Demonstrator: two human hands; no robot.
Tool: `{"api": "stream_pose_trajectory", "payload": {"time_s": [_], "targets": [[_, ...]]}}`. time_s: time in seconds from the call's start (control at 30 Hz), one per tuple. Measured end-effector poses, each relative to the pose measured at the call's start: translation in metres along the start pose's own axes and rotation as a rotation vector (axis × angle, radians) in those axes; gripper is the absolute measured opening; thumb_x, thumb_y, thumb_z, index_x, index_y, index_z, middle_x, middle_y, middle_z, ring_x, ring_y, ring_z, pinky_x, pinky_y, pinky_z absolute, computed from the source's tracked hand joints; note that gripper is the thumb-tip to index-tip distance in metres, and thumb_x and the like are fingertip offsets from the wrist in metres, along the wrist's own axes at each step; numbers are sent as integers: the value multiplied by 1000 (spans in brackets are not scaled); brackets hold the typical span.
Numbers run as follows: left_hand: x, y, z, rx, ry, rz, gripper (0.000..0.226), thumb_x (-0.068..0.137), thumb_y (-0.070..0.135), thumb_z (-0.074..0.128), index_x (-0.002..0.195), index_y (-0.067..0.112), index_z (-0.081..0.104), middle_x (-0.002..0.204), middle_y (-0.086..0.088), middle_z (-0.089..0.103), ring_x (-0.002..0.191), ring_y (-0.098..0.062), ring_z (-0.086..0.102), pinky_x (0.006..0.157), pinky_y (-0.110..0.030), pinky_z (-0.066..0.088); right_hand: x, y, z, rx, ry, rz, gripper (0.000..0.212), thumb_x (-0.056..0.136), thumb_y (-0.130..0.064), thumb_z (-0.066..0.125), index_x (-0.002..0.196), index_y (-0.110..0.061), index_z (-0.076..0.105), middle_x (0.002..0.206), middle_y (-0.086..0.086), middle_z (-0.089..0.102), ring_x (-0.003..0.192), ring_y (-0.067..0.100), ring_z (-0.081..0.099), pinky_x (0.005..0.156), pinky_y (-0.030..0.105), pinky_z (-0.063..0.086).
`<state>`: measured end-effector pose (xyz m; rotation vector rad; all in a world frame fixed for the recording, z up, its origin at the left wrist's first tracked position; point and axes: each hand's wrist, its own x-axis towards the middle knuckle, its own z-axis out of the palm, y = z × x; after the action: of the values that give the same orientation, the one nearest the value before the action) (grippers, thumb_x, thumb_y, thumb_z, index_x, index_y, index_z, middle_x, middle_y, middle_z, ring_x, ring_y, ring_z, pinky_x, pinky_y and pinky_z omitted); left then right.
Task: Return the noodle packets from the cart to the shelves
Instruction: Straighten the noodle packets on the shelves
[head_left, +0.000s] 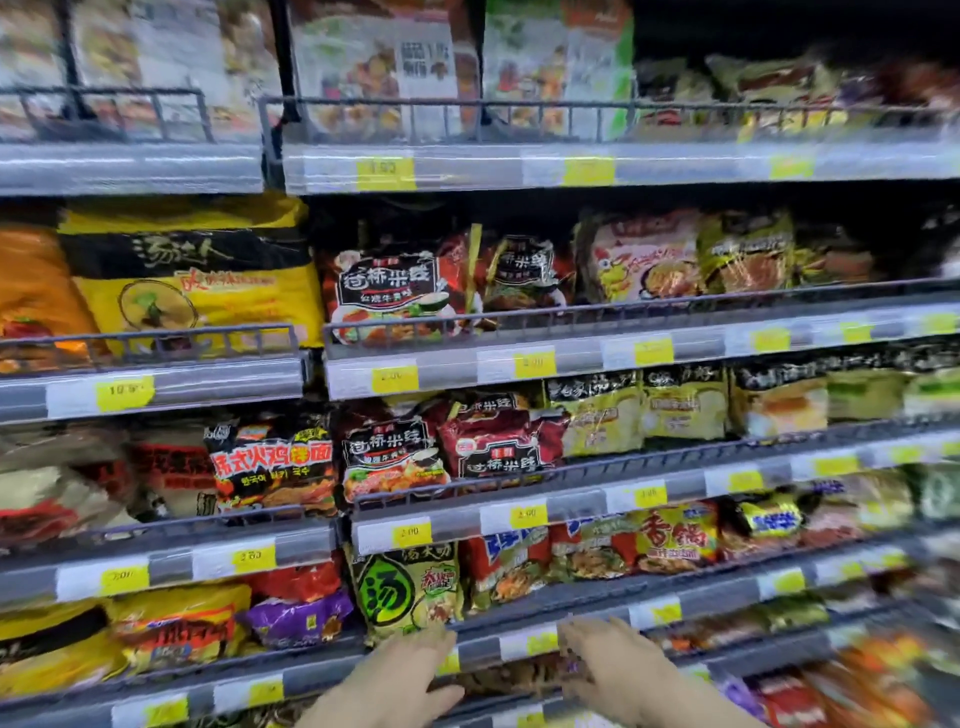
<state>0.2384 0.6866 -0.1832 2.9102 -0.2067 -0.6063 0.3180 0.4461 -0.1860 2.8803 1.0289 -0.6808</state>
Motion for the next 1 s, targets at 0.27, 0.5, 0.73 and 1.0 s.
{"api": "stream_pose_trajectory", "payload": {"time_s": [0.27,0.5,0.73,1.0], "targets": [[57,81,-47,26,73,29,96,73,80,18,150,22,9,158,4,8,144,-18,14,117,-31,12,-20,98,-37,-21,139,34,65,97,-40,42,151,-16,15,160,5,13,146,23,15,120,37,11],[128,166,-94,-140,347,42,71,91,57,34,150,28,6,157,10,2,144,-8,9,115,-25,14,-30,188,-86,54,380,50,58,96,-33,44,149,-21,24,152,1,36,135,22,40,104,33,39],[172,186,-137,-403,575,-103,76,94,46,43,150,16,1,158,-3,-4,145,-15,-1,115,-29,7,7,222,-141,156,534,-23,58,98,-33,44,150,-22,22,153,-2,34,134,19,41,100,35,44],[219,189,-166,-598,657,-361,30,93,32,52,70,14,43,67,4,43,60,-9,40,42,-13,27,79,226,-167,316,533,-5,68,93,-25,47,151,-21,10,98,11,53,77,27,55,53,29,38]]}}
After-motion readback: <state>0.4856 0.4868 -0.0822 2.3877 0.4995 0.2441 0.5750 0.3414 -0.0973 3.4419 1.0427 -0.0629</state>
